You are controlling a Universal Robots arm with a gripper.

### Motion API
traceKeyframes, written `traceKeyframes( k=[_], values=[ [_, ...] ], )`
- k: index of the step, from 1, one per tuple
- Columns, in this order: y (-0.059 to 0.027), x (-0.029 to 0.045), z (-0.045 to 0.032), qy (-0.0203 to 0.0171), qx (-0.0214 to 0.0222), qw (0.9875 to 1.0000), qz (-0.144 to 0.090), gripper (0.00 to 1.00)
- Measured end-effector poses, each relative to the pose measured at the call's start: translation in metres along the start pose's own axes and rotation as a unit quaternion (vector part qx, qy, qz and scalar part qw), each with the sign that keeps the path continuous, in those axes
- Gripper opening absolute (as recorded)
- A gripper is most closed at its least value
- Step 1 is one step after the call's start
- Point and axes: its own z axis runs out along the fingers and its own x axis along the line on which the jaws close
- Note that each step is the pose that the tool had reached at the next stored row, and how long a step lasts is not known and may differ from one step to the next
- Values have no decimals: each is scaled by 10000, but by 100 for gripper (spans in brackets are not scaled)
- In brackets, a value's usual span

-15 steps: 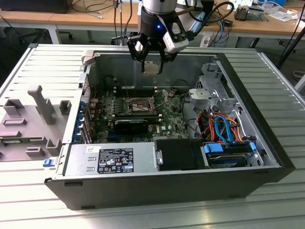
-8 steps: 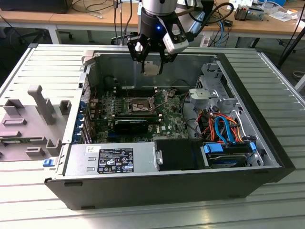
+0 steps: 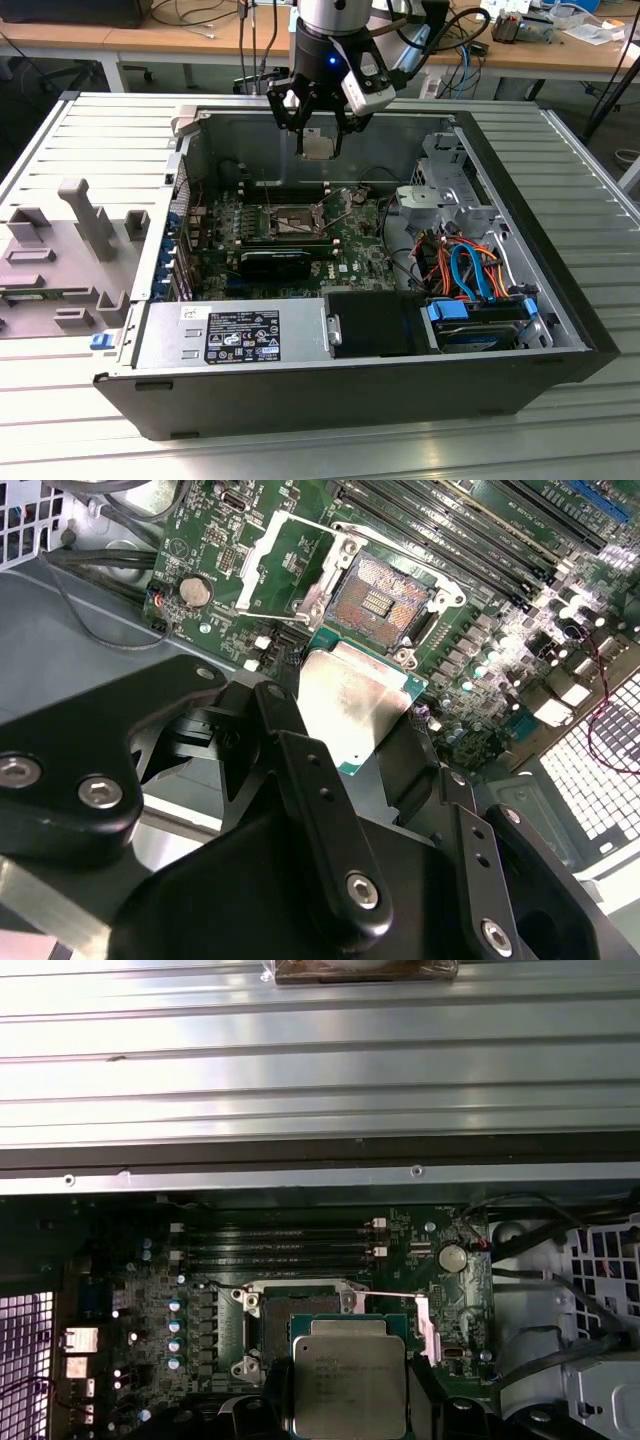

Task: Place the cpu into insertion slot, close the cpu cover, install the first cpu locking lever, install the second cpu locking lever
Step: 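Place the cpu into insertion slot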

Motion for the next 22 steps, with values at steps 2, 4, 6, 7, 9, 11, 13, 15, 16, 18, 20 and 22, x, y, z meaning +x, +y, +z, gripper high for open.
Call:
traceKeyframes(
  k=[2,4,6,7,9,11,13,15,16,18,20,22],
  values=[
    [-2,0,8,0,0,10000,0,55],
    [-4,0,15,0,0,10000,0,55],
    [-6,0,20,0,0,10000,0,55],
    [-7,-1,23,0,0,10000,0,55],
    [-9,-1,28,0,0,10000,0,55],
    [-11,-1,35,0,0,10000,0,55],
    [-15,-1,43,0,0,10000,0,55],
    [-20,-1,49,0,0,10000,0,55],
    [-24,-2,54,0,0,10000,0,55],
    [-37,-2,61,0,-1,10000,0,55],
    [-44,-2,63,0,0,10000,-1,55],
    [-51,0,67,0,-1,10000,-1,55]
  ],
)
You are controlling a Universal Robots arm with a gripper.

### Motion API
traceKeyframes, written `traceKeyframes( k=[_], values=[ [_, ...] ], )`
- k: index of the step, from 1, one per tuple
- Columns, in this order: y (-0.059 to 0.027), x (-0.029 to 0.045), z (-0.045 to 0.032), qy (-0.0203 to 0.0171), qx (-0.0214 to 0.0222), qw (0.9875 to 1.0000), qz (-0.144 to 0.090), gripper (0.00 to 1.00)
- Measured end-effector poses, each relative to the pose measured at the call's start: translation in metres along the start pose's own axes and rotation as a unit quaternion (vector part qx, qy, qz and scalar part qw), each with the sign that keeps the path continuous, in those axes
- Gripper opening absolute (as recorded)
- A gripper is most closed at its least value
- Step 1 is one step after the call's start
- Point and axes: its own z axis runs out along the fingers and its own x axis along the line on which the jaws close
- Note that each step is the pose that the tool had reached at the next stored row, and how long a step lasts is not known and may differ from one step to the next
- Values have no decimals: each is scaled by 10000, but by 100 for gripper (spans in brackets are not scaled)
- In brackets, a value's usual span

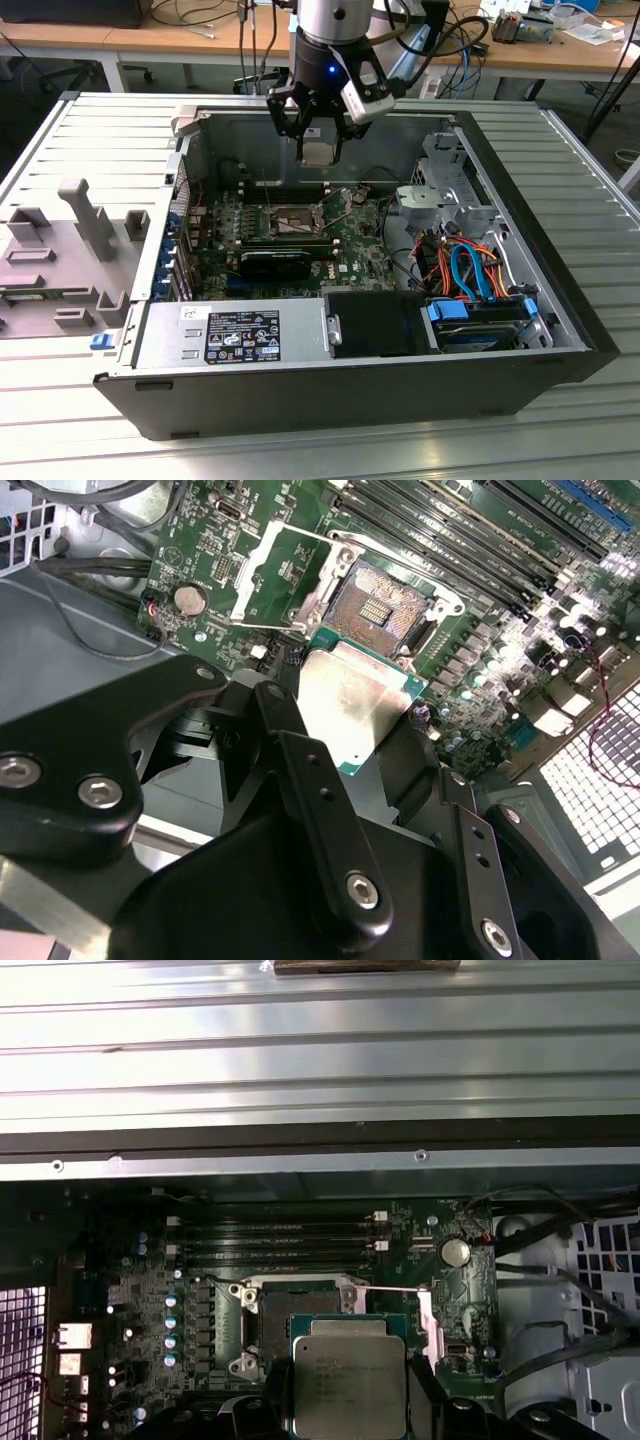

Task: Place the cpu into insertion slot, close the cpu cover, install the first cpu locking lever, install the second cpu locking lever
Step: 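Place the cpu into insertion slot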

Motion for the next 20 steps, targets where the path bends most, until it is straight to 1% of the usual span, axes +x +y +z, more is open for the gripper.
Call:
traceKeyframes(
  k=[20],
  values=[
    [-44,16,23,1,7,10000,-7,55]
  ],
)
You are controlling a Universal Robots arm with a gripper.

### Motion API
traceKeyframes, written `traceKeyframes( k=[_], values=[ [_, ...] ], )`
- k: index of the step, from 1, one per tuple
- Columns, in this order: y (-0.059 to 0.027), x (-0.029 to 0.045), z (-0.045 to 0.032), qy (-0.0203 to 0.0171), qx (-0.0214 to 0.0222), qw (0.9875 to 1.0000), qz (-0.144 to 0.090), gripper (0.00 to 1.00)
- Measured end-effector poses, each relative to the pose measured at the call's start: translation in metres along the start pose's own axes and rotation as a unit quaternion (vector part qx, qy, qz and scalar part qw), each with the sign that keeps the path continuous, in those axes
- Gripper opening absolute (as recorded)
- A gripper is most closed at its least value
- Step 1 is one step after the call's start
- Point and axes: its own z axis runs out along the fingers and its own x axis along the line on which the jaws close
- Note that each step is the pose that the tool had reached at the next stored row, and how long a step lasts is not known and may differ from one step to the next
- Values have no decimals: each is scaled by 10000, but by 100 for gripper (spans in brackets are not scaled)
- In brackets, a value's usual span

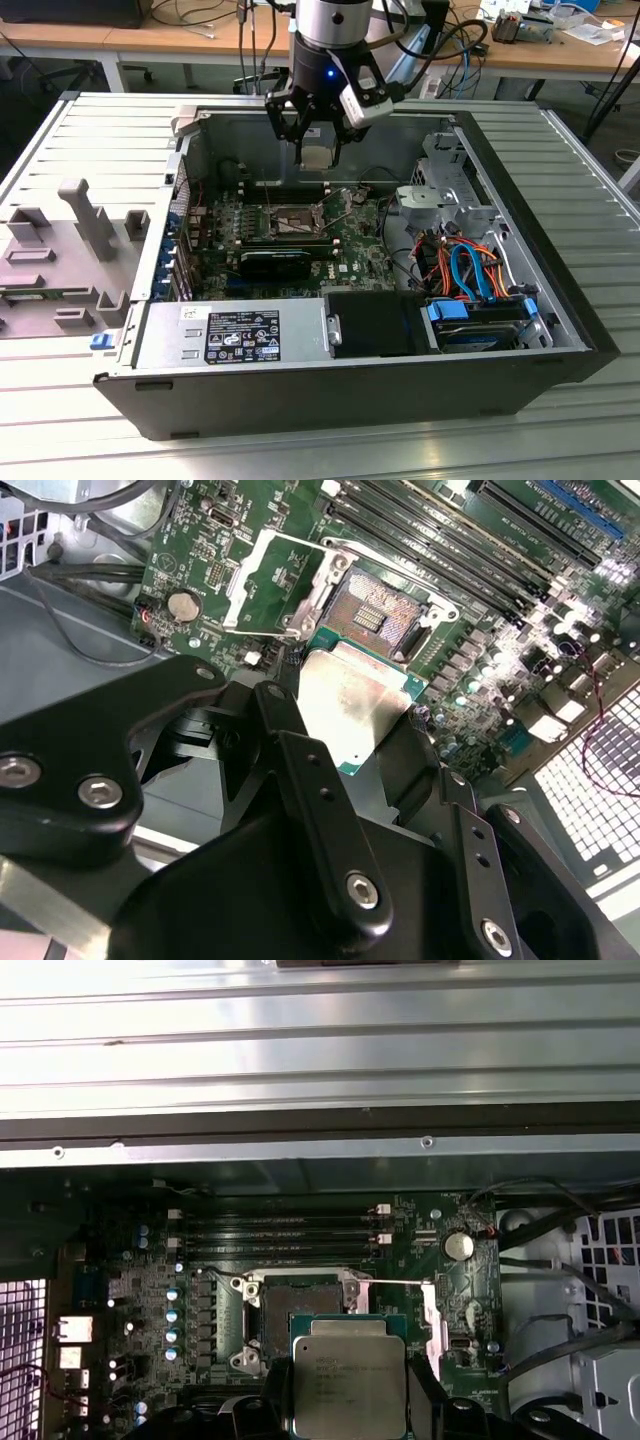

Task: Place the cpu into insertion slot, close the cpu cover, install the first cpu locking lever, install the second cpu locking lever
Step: 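Place the cpu into insertion slot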

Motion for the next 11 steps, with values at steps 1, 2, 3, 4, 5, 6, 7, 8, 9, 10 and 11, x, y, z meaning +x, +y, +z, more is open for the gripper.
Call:
traceKeyframes(
  k=[1,2,3,4,5,6,7,8,9,10,11],
  values=[
    [-2,1,2,0,0,10000,0,55],
    [-5,1,5,0,1,10000,-1,55],
    [-7,2,6,0,1,10000,-1,55],
    [-9,2,8,1,1,10000,-1,55],
    [-11,3,12,0,1,10000,-3,55],
    [-14,5,16,1,1,10000,-4,55],
    [-16,8,19,0,1,10000,-3,55],
    [-17,9,21,0,1,10000,-4,55],
    [-19,10,24,1,1,10000,-5,55],
    [-21,10,27,0,0,10000,-5,55],
    [-22,11,30,0,0,10000,-5,55]
  ],
)
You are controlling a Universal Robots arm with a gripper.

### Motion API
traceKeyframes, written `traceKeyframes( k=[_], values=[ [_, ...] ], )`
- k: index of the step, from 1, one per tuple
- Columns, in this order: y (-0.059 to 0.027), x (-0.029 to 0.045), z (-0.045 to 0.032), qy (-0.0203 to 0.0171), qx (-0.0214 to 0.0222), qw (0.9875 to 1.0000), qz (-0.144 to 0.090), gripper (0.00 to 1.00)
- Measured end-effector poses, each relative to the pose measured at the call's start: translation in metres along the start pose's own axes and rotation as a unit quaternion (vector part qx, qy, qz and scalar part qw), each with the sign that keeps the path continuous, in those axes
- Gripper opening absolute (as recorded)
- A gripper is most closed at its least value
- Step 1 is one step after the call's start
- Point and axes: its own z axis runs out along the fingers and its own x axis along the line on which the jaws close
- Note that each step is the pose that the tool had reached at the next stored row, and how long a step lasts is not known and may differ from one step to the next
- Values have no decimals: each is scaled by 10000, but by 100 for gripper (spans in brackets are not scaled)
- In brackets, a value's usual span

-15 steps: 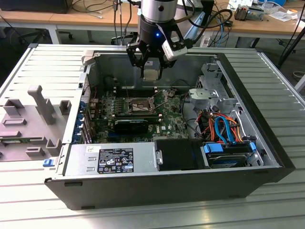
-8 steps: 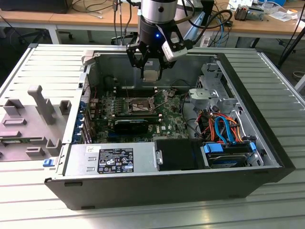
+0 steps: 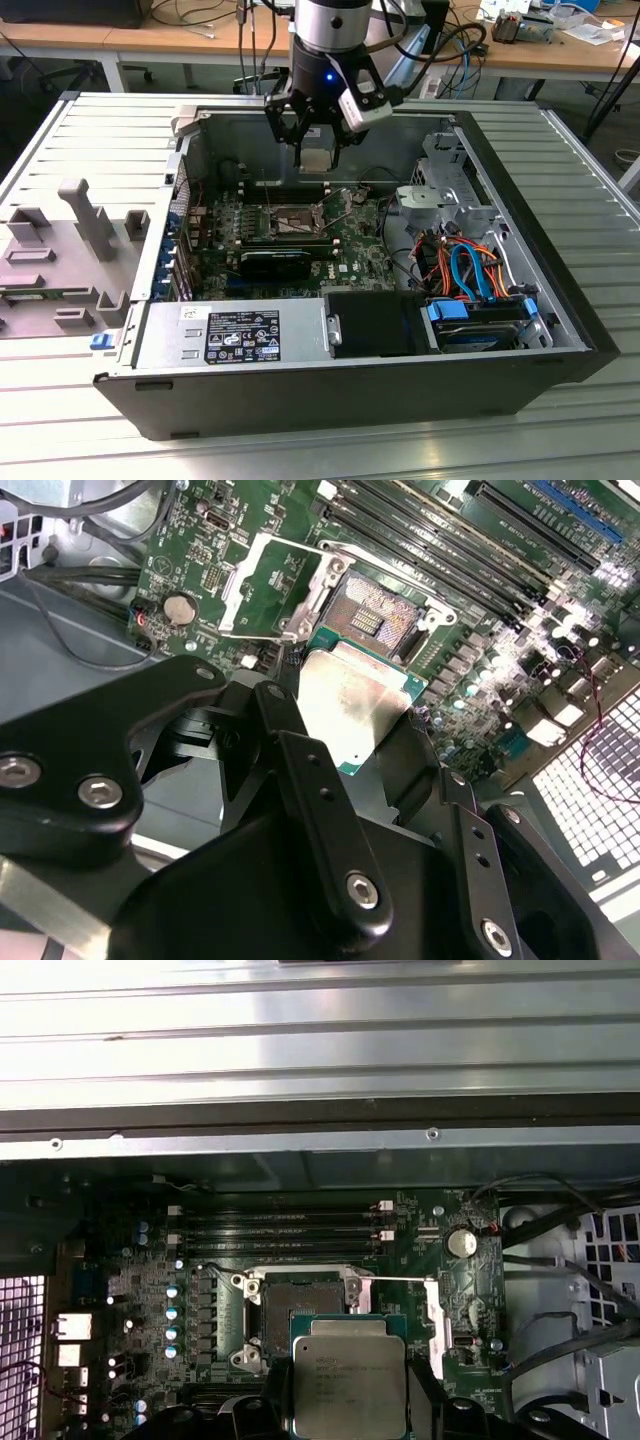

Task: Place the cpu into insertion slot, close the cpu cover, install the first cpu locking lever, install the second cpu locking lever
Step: 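Place the cpu into insertion slot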

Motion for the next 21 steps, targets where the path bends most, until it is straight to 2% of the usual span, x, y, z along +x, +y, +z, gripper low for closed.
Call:
traceKeyframes(
  k=[21],
  values=[
    [-31,21,68,2,1,10000,-17,55]
  ],
)
